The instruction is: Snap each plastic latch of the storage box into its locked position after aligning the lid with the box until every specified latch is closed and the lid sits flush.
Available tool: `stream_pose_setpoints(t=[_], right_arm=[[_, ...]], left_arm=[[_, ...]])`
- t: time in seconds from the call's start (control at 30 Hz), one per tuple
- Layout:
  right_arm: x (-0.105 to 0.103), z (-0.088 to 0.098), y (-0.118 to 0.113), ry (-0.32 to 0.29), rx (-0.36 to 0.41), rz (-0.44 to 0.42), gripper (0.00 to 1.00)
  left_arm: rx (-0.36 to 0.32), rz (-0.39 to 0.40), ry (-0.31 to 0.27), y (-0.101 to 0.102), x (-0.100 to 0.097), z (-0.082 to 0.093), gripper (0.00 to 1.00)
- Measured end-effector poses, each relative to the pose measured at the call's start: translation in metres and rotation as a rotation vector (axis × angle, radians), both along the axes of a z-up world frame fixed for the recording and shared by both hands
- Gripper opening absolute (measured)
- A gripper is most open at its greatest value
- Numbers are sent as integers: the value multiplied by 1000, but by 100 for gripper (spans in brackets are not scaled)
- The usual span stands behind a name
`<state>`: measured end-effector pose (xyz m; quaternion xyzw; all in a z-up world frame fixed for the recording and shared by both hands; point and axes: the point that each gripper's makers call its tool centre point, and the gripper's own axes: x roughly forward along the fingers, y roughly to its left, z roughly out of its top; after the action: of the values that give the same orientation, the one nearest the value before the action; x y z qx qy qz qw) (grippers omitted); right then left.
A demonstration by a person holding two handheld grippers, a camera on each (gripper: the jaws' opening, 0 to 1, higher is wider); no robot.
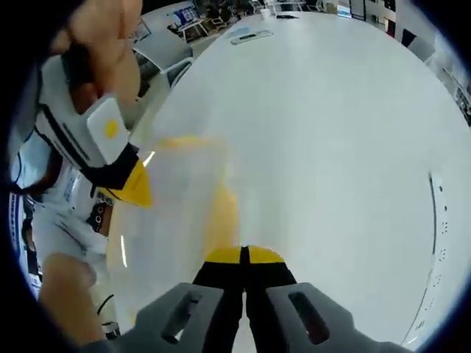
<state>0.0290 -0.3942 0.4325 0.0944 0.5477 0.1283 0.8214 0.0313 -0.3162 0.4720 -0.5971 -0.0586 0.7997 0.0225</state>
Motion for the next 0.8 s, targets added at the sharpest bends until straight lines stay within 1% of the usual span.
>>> stream_pose_setpoints(t=[0.2, 0.37, 0.4, 0.43, 0.53, 0.67, 0.8], right_arm=[[1, 0, -1, 8, 6, 0, 0], [1, 0, 0, 17, 9, 1, 0], [1, 0, 0, 16, 13, 1, 0], [7, -1, 2, 16, -1, 6, 0], [4, -1, 0, 18, -1, 3, 0], [4, -1, 0, 18, 1, 4, 0], [3, -1, 1, 35, -8, 6, 0]], left_arm=[[16, 14, -4, -1, 1, 1, 0], [41, 29, 9, -1, 3, 1, 0], [55, 30, 20, -1, 4, 1, 0], [71, 27, 2, 0, 3, 0, 0], [64, 21, -14, 1, 3, -2, 0], [69, 28, -9, 1, 4, -2, 0], [68, 30, -7, 2, 3, -3, 0]])
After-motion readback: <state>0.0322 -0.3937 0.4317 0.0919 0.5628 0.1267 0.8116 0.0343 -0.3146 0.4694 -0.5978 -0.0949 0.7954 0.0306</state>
